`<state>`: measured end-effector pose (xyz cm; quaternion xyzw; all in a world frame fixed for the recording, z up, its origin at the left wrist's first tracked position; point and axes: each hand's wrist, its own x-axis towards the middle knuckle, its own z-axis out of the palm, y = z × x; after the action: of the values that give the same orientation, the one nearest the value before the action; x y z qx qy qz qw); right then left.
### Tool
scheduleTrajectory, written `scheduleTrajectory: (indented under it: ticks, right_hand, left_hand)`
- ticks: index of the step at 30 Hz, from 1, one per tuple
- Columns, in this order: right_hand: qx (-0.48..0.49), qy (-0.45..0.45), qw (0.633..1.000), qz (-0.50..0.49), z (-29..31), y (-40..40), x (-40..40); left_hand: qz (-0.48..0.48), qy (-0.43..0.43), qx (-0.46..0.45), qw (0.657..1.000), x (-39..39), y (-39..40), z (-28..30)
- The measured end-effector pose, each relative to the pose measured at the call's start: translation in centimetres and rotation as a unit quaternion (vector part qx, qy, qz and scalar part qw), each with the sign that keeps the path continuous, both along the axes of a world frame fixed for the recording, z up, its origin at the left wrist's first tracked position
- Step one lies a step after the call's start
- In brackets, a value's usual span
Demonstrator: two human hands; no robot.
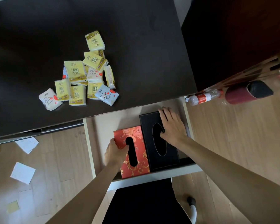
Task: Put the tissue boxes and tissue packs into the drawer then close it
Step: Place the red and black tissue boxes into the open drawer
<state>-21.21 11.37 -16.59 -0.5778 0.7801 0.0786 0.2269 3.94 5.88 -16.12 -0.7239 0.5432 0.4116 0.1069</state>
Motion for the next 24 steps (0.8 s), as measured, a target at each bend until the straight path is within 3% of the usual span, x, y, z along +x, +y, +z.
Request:
scheduleTrajectory:
  ticks: [8,24]
  right_hand:
    - [0.035,0.073,0.996,0.045,-0.1,1.4,-3.9]
    - [0.056,0.028,0.998,0.019,0.8,2.0,-5.0]
  left_hand:
    - [-0.003,0.007,0.007,1.0,-2.2,0.7,0.1]
    - [-0.003,0.033,0.005,0.999,-5.5,2.2,0.4]
